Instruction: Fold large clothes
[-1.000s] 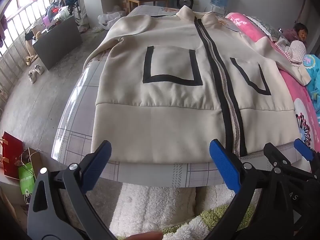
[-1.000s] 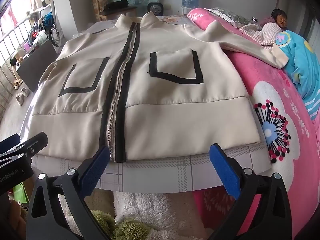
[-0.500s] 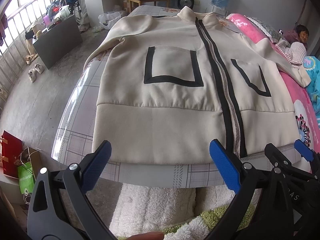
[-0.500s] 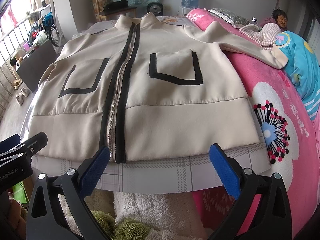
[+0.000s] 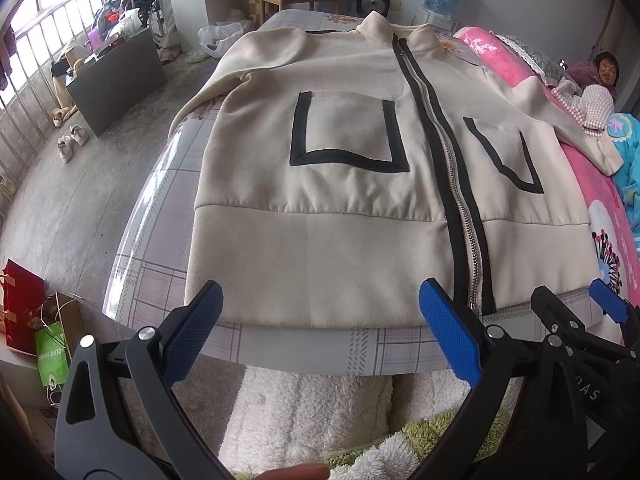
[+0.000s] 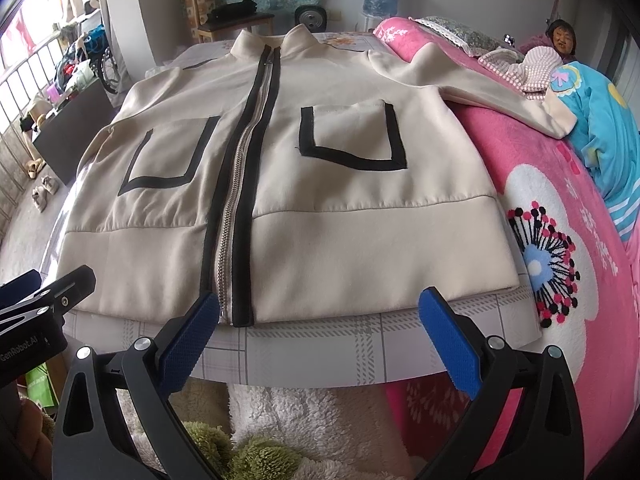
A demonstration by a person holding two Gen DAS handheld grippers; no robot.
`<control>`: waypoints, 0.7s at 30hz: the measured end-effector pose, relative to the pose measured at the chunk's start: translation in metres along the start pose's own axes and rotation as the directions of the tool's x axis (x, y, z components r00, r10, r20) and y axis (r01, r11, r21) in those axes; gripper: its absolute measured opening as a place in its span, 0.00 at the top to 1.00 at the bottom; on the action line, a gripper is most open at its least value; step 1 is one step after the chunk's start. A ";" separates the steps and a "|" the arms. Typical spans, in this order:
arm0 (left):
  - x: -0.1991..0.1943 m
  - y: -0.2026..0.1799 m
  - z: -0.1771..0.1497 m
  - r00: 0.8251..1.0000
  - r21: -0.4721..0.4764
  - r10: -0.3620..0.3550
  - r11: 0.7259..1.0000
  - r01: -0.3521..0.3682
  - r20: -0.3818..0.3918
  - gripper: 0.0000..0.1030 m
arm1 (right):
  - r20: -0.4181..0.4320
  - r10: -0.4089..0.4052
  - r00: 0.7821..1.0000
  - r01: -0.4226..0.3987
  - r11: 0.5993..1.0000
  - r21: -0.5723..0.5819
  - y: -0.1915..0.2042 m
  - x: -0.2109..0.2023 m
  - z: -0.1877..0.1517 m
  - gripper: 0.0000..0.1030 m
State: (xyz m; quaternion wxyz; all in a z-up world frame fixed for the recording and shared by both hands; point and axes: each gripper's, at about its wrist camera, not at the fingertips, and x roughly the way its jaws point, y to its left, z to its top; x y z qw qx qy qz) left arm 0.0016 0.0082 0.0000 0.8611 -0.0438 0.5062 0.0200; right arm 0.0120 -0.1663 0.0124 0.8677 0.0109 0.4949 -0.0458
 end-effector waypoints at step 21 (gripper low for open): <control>0.001 0.001 -0.001 1.000 -0.001 0.000 1.000 0.000 -0.001 0.08 | -0.008 -0.001 1.000 0.001 1.000 0.006 -0.002 0.006 -0.004 0.06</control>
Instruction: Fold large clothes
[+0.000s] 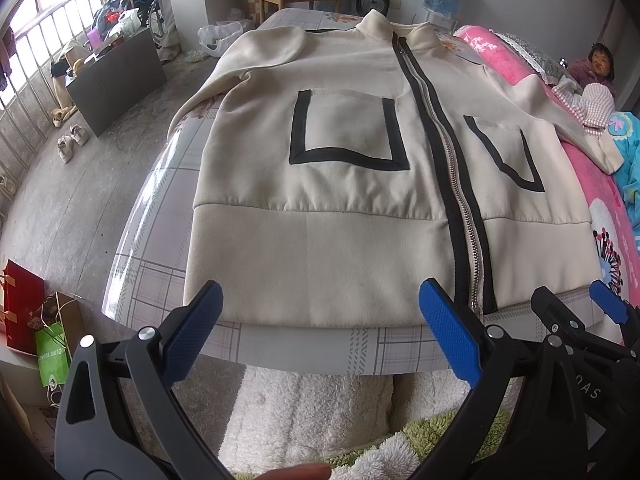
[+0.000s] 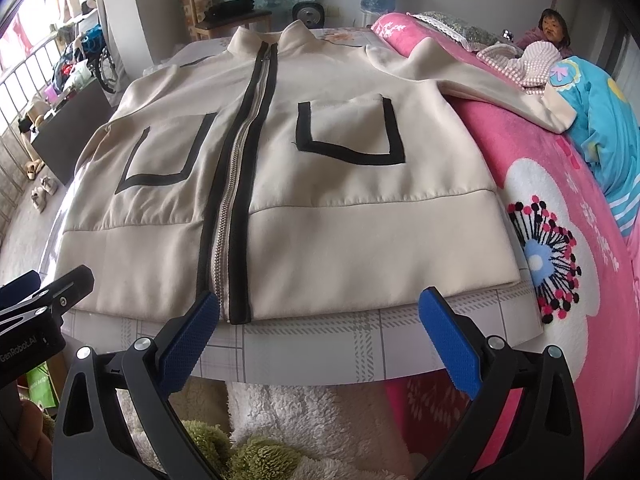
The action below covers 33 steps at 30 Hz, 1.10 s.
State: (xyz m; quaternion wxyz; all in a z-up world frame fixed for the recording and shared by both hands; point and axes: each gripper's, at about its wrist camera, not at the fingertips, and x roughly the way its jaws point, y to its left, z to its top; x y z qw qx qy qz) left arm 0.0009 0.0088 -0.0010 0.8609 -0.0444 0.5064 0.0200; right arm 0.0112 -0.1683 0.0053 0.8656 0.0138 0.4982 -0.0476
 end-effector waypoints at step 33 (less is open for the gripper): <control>0.000 0.002 -0.001 1.000 0.001 0.004 1.000 -0.004 0.002 0.08 | 0.006 0.001 1.000 -0.001 1.000 0.003 -0.001 -0.001 0.002 0.06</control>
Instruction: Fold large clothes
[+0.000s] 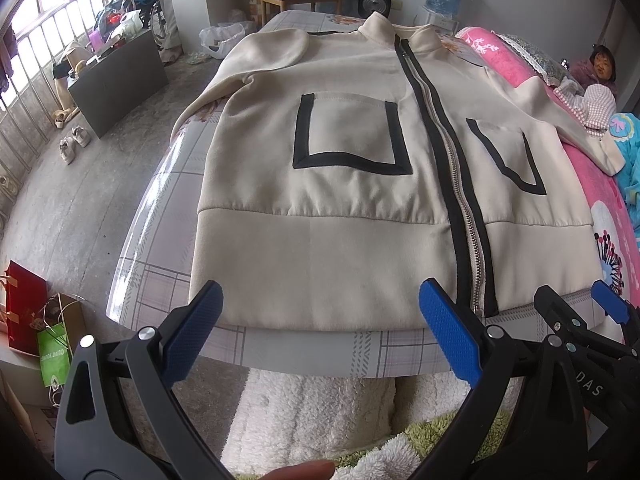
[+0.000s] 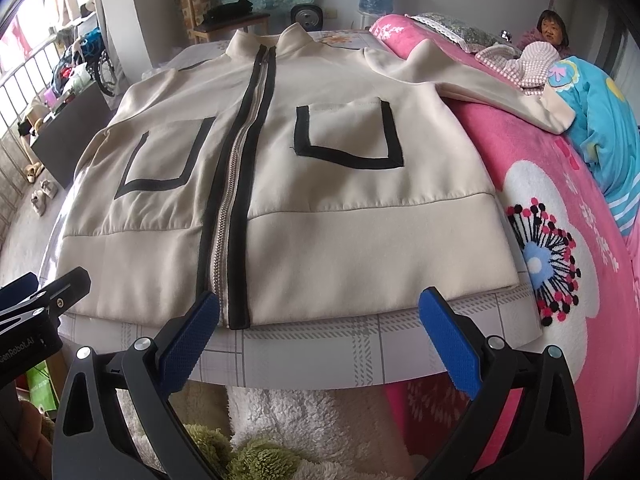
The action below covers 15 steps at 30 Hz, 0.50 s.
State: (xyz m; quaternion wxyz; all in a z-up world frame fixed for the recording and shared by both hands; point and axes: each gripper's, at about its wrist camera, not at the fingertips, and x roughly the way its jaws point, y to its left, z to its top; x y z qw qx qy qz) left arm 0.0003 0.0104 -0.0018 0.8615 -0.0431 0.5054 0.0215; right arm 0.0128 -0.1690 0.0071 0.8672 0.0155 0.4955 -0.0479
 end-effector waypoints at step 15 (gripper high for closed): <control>0.006 0.008 0.004 1.000 -0.009 0.001 1.000 -0.001 -0.012 0.08 | -0.005 -0.008 1.000 0.008 1.000 -0.012 0.005 0.004 0.005 0.06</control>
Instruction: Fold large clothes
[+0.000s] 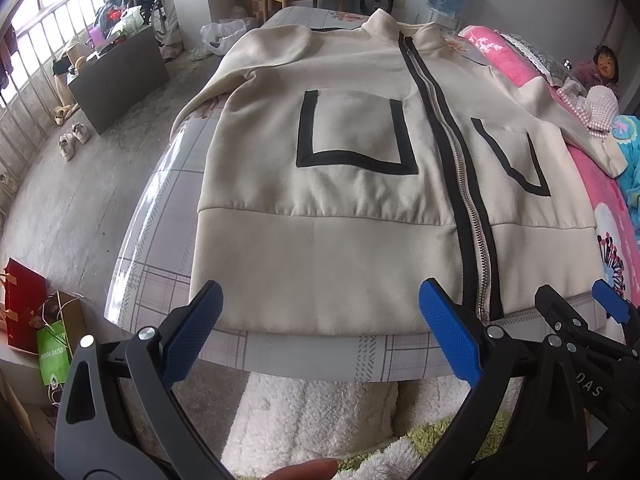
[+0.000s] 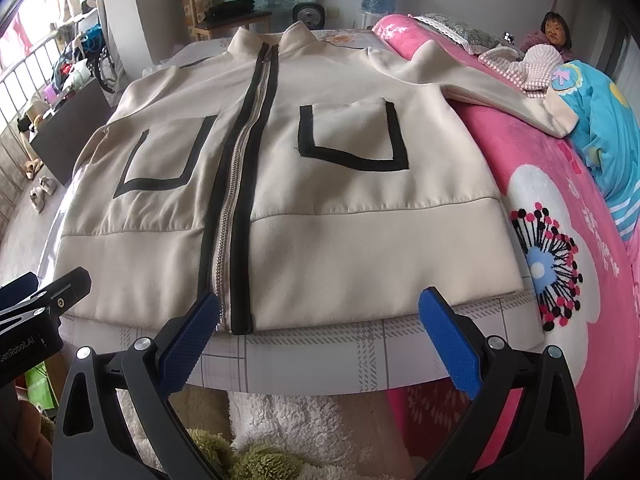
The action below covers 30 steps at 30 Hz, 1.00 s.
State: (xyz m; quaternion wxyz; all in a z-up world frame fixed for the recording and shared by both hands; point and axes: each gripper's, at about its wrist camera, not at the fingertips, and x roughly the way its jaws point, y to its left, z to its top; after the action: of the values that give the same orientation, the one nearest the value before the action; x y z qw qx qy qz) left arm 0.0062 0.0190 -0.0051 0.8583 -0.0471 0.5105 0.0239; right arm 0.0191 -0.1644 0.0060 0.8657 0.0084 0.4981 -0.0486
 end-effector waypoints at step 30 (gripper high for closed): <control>0.027 0.058 0.073 0.978 -0.033 -0.092 0.994 0.100 0.186 0.08 | 0.130 0.256 0.958 -0.214 0.939 -0.269 0.085 0.034 0.109 0.06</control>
State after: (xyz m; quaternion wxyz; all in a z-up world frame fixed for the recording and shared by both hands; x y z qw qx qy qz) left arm 0.0776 0.0838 0.0025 0.9009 -0.0874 0.4252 -0.0025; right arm 0.1379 -0.0892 0.0283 0.8972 -0.0462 0.4229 0.1185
